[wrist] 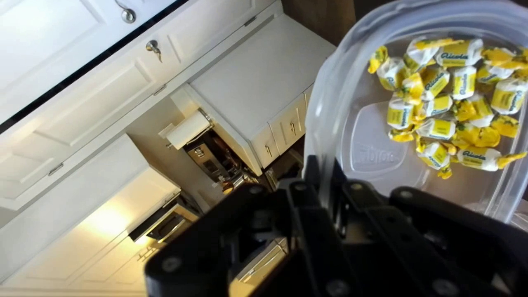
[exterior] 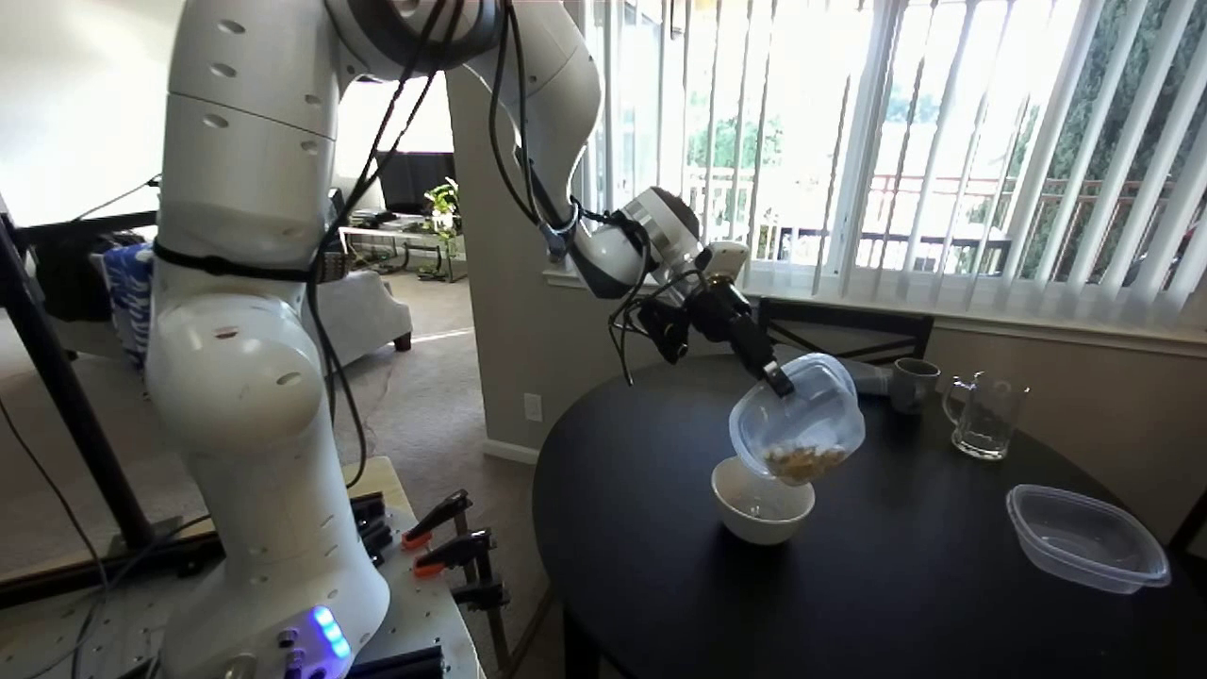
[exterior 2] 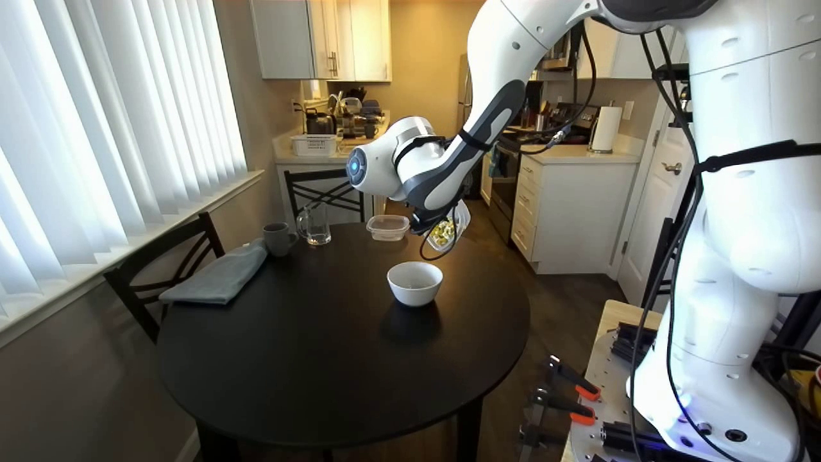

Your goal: Pour the sweets from the left bowl to the right bowl

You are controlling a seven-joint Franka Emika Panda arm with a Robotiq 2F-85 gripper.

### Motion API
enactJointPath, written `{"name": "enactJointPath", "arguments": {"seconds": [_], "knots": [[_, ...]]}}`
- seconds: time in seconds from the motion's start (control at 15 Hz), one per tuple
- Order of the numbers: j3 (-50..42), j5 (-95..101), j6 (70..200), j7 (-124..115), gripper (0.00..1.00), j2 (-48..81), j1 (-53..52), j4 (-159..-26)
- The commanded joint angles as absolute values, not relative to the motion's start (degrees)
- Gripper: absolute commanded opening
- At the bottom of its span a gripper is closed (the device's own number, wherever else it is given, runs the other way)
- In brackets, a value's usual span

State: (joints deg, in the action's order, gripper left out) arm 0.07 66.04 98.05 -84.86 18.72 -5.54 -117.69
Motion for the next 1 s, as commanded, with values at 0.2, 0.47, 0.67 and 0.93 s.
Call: {"name": "enactJointPath", "arguments": {"seconds": [0.2, 0.47, 0.67, 0.93], "knots": [[2.8, 70.4, 88.7, -84.4, 0.04, 21.8, -9.2, -114.0], [3.4, 71.7, 87.5, -83.8, 0.04, 22.6, -9.3, -112.8], [3.5, 71.5, 87.7, -83.7, 0.04, 22.8, -9.2, -112.2], [3.6, 71.5, 88.0, -84.0, 0.04, 23.1, -9.1, -111.7]]}}
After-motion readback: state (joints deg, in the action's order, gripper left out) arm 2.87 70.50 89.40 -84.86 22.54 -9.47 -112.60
